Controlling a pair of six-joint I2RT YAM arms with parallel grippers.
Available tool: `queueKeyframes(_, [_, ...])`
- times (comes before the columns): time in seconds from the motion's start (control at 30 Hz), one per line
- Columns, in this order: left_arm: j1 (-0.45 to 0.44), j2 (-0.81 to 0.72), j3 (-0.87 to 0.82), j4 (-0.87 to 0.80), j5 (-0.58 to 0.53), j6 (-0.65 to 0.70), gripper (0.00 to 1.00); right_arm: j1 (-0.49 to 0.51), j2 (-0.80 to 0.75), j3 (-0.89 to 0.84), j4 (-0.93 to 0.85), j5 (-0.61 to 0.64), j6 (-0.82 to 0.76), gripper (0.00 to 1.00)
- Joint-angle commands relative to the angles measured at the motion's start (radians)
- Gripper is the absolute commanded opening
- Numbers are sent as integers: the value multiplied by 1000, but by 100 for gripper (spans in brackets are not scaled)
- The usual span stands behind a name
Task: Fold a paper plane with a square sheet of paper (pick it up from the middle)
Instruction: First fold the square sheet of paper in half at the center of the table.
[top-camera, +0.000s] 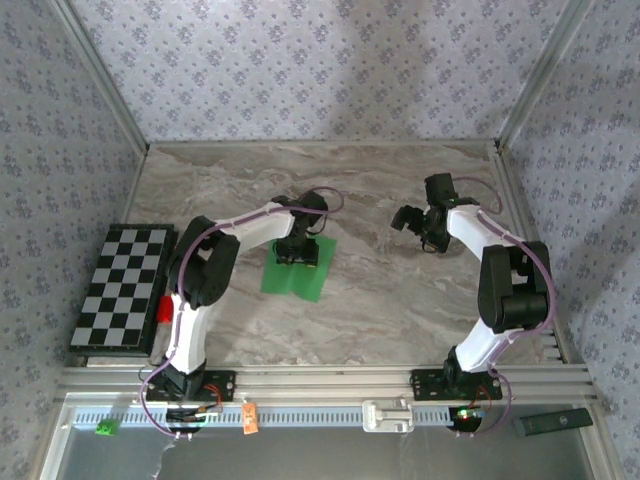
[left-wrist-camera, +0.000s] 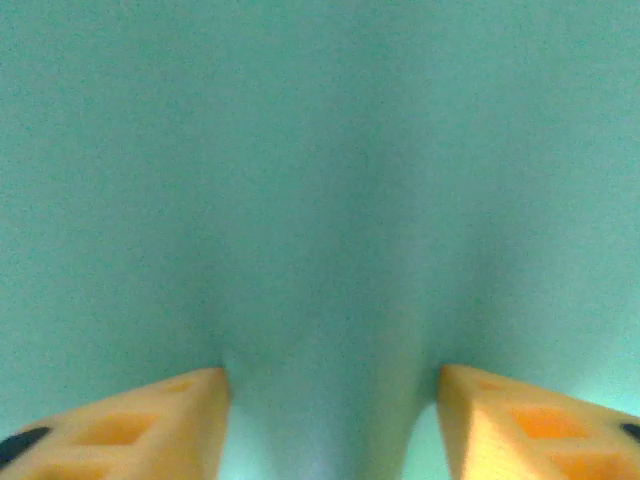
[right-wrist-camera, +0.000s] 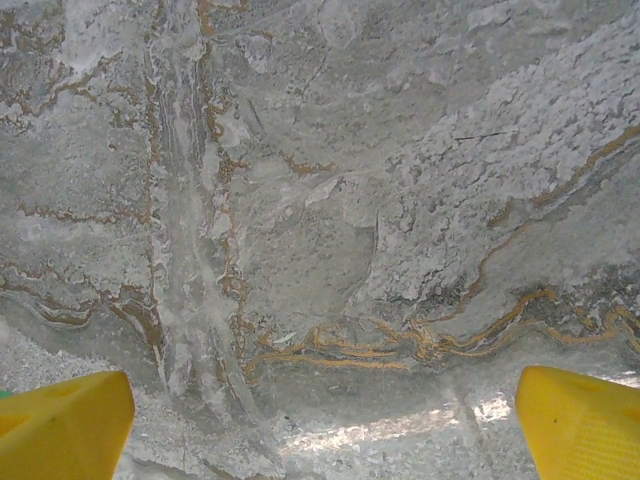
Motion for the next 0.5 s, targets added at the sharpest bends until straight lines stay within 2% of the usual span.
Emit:
queueKeyframes(0.0, [59, -119, -77, 80, 113, -29, 46, 7, 9, 29, 31, -33, 20, 100])
queueKeyframes(0.1, [112, -215, -159, 210, 249, -68, 39, 15, 5, 29, 78, -85, 22, 100])
queueKeyframes(0.2, [144, -295, -207, 322, 375, -105, 36, 31, -4, 18, 136, -149, 26, 100])
queueKeyframes(0.33, [162, -353, -231, 445, 471, -153, 36, 51, -15, -19, 238, -252, 91, 100])
queueKeyframes(0.47, [163, -351, -304, 600, 508, -233, 37, 83, -24, -59, 351, -317, 135, 99])
